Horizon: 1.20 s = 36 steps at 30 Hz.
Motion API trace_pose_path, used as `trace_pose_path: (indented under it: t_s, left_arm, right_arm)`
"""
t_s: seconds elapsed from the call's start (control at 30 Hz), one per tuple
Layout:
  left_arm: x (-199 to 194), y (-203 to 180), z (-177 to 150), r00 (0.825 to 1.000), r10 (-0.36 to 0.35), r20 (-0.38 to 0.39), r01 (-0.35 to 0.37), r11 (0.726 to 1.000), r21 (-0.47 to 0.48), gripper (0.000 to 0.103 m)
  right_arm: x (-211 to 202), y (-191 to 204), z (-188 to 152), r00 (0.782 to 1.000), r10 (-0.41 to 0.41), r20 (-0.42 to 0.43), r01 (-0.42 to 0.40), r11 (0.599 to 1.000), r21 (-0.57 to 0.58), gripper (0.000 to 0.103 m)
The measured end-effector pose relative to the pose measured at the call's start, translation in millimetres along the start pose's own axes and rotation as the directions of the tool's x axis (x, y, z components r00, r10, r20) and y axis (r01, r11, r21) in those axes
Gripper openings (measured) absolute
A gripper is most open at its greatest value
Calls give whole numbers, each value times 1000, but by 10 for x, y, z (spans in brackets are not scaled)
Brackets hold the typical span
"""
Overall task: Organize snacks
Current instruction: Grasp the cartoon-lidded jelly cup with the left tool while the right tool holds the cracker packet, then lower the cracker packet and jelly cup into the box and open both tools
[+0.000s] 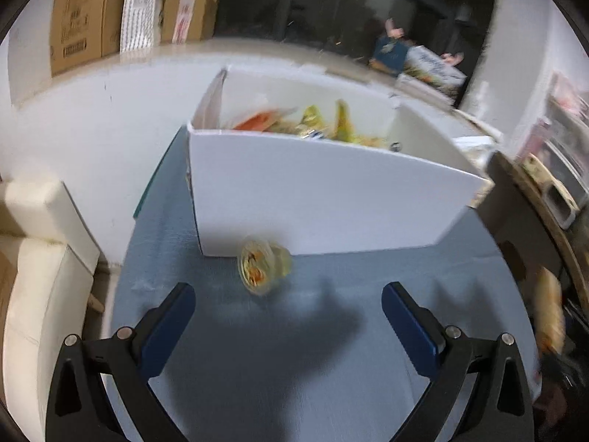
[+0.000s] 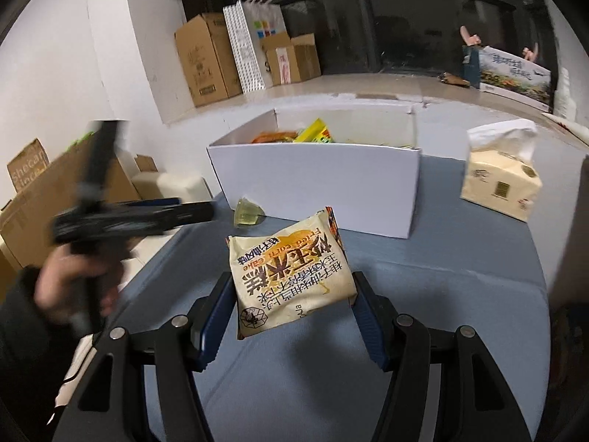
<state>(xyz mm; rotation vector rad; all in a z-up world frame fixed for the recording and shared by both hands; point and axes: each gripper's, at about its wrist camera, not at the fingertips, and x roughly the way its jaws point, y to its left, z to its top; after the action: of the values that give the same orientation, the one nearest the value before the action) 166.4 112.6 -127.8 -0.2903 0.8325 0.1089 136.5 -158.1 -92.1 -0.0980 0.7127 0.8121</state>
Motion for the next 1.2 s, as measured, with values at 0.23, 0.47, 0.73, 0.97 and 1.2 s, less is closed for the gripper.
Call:
trace_pose_path:
  t_s: [0.23, 0.47, 0.73, 0.97, 1.2]
  left_arm:
    - [514, -11, 43, 997, 51, -66, -51, 999, 8, 90]
    - [495, -15, -1, 998, 11, -55, -11, 1000, 8, 50]
    - [-453, -376, -303, 988, -109, 109, 98, 990, 101, 50]
    - [-1153, -600, -332, 954, -179, 241, 149, 979, 139, 50]
    - [-1222, -558, 249, 940, -180, 291, 138, 977, 161, 50]
  right_arm:
    - [-72, -95, -71, 1000, 26, 9, -26, 999, 39, 67]
    - [-3, -90, -78, 1000, 26, 3, -26, 999, 36, 67]
    - [-54, -84, -89, 999, 24, 29, -25, 999, 38, 67]
    - [-160, -77, -58, 998, 10, 67, -12, 999, 40, 67]
    - [-56, -166, 372, 996, 1, 92, -4, 1000, 30, 67]
